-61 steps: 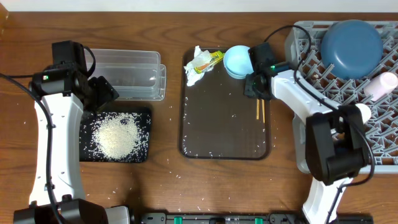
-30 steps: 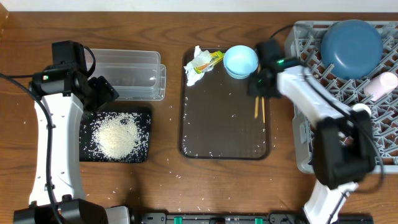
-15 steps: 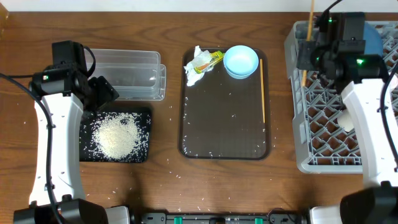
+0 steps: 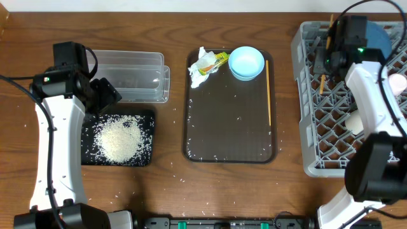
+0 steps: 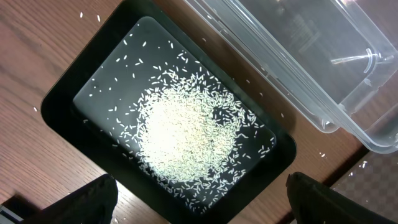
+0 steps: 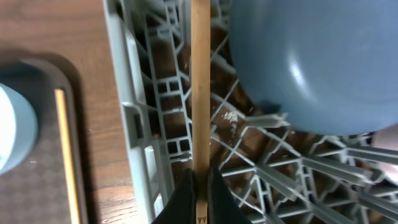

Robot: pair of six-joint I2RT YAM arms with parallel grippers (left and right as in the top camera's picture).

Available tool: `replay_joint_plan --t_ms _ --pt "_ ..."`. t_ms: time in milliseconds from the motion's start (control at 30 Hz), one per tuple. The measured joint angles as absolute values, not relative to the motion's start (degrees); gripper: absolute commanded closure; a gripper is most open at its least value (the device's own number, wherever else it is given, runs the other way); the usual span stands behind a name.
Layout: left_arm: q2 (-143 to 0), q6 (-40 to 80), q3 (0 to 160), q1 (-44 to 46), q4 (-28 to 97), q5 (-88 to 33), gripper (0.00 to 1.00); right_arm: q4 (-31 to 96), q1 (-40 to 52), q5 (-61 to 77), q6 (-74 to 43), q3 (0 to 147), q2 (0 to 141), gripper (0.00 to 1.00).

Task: Sort waste into correct bins and load items into the dishwasher rack
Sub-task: 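Carry the grasped chopstick right to the grey rack, then insert the chopstick upright into a rack slot and release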

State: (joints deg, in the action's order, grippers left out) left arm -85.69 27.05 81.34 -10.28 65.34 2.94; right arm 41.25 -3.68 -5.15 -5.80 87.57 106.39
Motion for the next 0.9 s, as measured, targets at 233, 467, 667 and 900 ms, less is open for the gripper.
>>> replay_joint_plan --t_ms 233,467,667,900 --pt "-85.69 27.05 81.34 -10.28 65.32 2.94 0.1 40.64 -3.66 -3.42 -5.43 87.24 107.37 0.36" --pt "-85.69 27.05 81.34 -10.28 65.34 2.94 0.1 42.3 -3.64 -0.51 -6.31 87.24 106.74 0.37" --pt "-85.69 27.05 81.34 -10.28 65.34 2.94 0.1 42.33 -3.6 4.89 -6.96 87.15 99.85 0.35" --pt "-85.69 27.05 81.34 -10.28 65.32 2.94 0.1 41.23 -2.55 7.66 -6.96 87.29 89.67 0.5"
